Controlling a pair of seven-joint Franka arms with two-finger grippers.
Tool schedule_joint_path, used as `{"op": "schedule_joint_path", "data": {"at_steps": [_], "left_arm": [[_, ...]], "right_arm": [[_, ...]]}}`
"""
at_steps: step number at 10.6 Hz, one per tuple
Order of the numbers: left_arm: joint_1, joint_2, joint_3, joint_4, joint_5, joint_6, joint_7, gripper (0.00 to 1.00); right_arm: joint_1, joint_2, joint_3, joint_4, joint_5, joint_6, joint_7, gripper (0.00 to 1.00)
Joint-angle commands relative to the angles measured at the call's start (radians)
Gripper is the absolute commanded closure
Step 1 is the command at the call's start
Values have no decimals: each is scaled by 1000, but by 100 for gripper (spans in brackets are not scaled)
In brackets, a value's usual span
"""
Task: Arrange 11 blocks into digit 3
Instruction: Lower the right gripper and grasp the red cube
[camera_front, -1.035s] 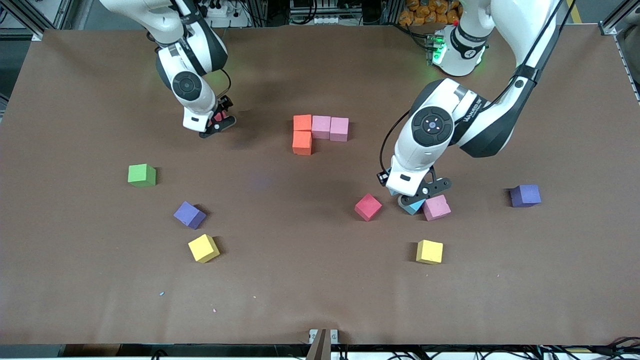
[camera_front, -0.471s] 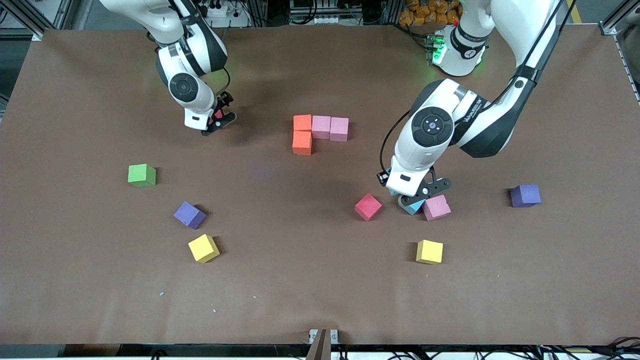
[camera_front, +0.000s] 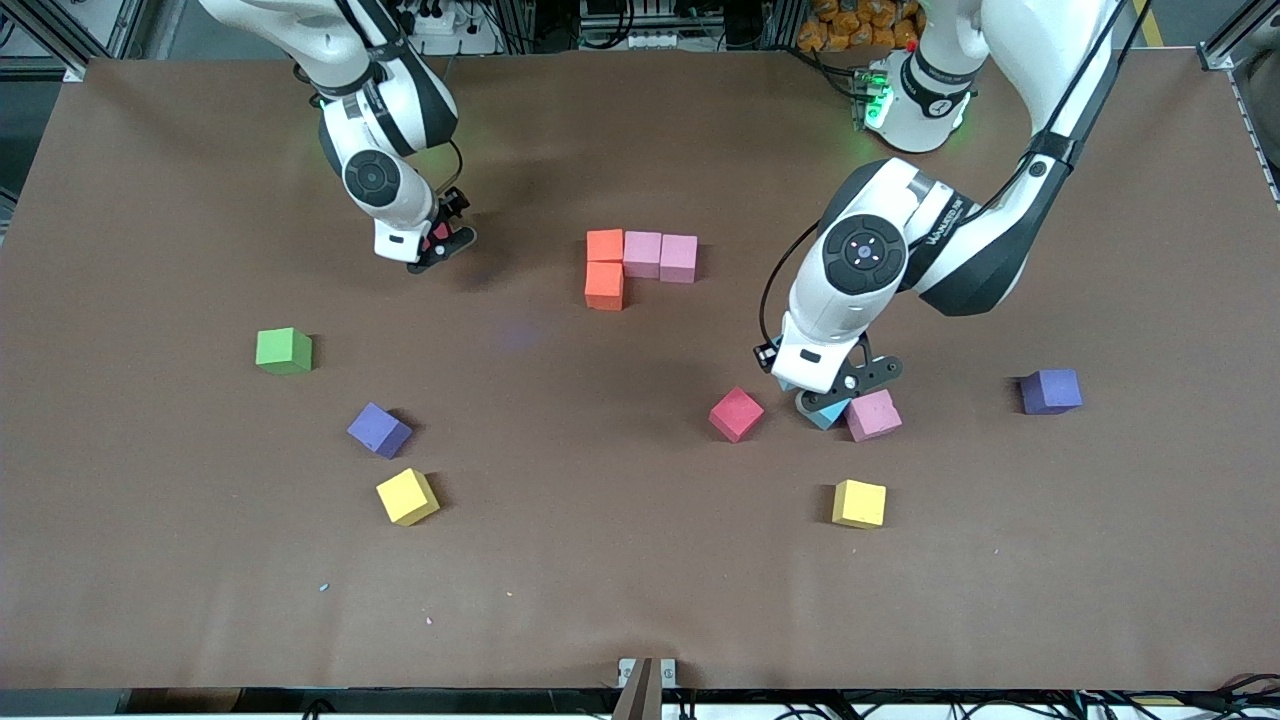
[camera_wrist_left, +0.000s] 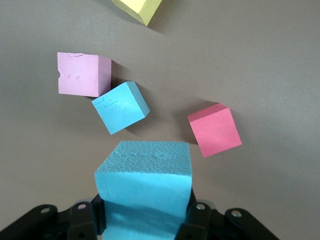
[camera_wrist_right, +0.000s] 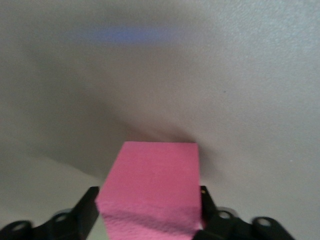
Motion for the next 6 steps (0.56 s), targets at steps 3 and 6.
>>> {"op": "schedule_joint_path", "data": {"at_steps": [3,6], "left_arm": [[3,5,-3,15,22,-18,13,99],[3,5,-3,16,22,-18,13,99]], "right_arm": [[4,-3,5,-9,30,13,-26,72],[3,-4,4,62,28,1,-15,88]]}}
